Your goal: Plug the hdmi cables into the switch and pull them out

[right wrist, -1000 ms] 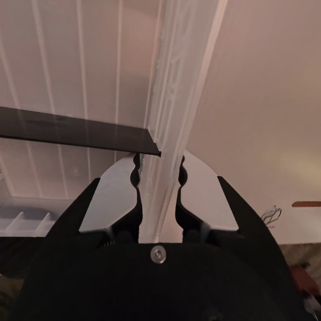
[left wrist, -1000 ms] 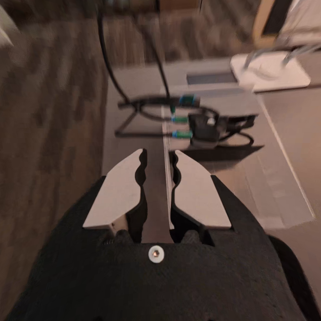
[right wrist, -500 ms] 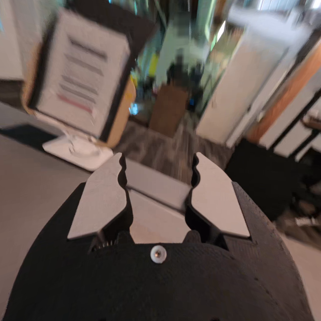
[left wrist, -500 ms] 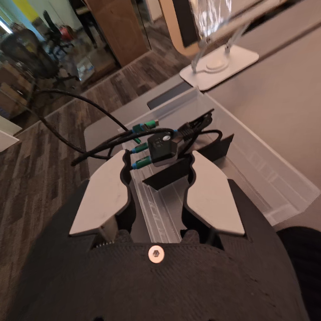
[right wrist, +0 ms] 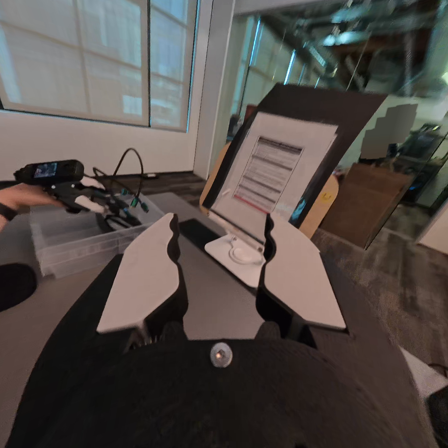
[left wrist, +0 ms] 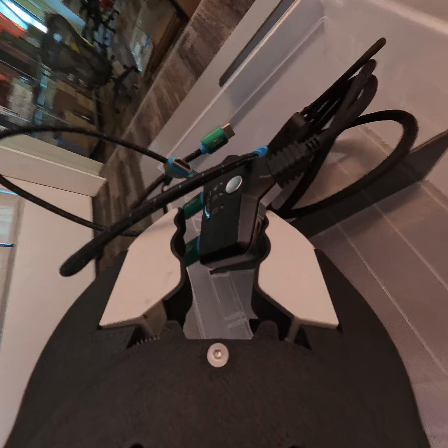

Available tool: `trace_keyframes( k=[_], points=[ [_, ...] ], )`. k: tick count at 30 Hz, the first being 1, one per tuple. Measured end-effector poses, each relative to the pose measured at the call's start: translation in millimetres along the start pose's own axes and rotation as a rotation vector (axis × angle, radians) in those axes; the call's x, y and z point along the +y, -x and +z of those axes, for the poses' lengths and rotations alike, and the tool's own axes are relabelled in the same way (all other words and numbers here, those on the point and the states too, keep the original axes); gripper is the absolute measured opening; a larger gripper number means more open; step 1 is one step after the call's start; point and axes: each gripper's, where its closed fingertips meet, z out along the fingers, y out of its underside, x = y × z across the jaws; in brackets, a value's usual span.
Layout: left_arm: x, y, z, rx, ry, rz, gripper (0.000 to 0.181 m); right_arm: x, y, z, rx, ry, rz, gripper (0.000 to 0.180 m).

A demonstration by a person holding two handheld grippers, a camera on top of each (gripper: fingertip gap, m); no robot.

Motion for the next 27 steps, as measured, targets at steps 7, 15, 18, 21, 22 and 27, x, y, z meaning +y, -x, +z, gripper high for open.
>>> trace_keyframes(
  k=[7,15,18,21,22,27],
  points=[
    [-7.9,1.3,13.0,-0.211,-0.012,0.303,0.032,31.7,-18.6,0.0,0.072,0.145,-0.045,0.068],
    [-21.2,-0.5,-13.5,-0.189,0.099,0.425,0.027,16.8,-8.8,-6.1,0.04,0.08,-0.06,0.066],
    [-27.9,2.0,-28.3,-0.171,0.134,0.405,0.027,16.5,-11.7,-8.1,0.05,0.077,-0.062,0.066],
    [-31.0,2.2,-39.4,-0.15,0.151,0.393,0.027,20.9,-15.2,-7.0,0.052,0.087,-0.047,0.065],
    [-32.0,1.9,-42.3,-0.144,0.153,0.389,0.027,23.0,-16.0,-6.2,0.053,0.096,-0.046,0.065],
    [-33.8,-2.3,-46.7,-0.096,0.152,0.342,0.027,31.5,-12.1,1.1,0.031,0.125,-0.049,0.065]
  ],
)
